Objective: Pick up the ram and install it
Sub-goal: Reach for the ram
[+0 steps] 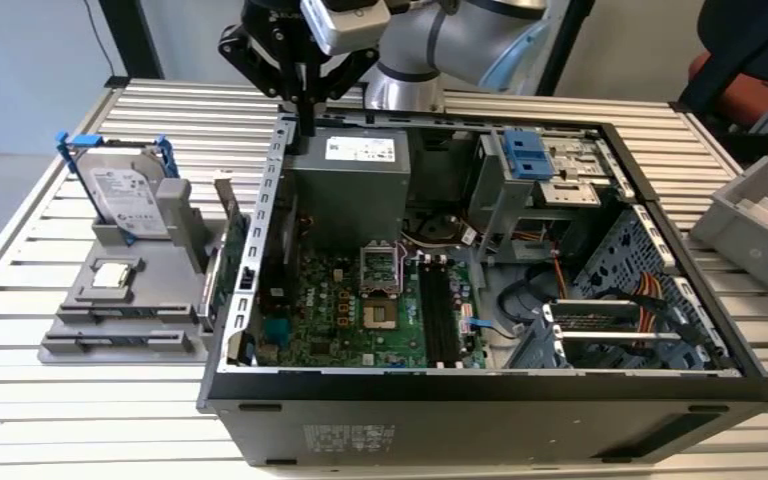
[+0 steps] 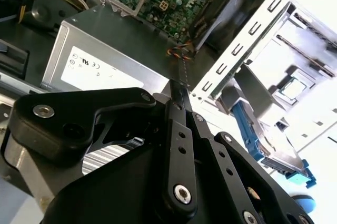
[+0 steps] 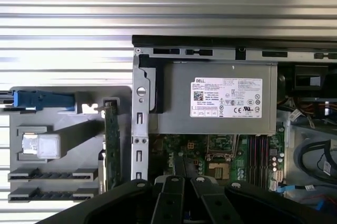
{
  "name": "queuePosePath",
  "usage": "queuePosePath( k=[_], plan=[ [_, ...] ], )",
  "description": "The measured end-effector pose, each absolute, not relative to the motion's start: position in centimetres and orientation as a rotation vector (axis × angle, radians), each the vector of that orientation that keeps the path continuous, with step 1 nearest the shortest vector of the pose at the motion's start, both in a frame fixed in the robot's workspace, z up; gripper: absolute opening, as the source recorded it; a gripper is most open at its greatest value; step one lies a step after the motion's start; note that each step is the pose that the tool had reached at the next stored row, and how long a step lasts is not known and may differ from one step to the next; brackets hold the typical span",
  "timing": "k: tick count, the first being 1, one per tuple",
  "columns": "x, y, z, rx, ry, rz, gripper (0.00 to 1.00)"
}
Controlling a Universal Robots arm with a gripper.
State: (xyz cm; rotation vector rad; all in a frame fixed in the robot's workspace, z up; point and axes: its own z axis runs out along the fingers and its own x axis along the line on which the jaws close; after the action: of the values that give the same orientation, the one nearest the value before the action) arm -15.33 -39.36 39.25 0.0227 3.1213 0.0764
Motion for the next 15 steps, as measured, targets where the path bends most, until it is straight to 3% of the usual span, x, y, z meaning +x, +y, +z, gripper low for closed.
queuePosePath(
  k=[15],
  plan=[
    [-16.6, -39.3, 39.2, 0.005, 3.122, 0.077, 0.00]
  ],
)
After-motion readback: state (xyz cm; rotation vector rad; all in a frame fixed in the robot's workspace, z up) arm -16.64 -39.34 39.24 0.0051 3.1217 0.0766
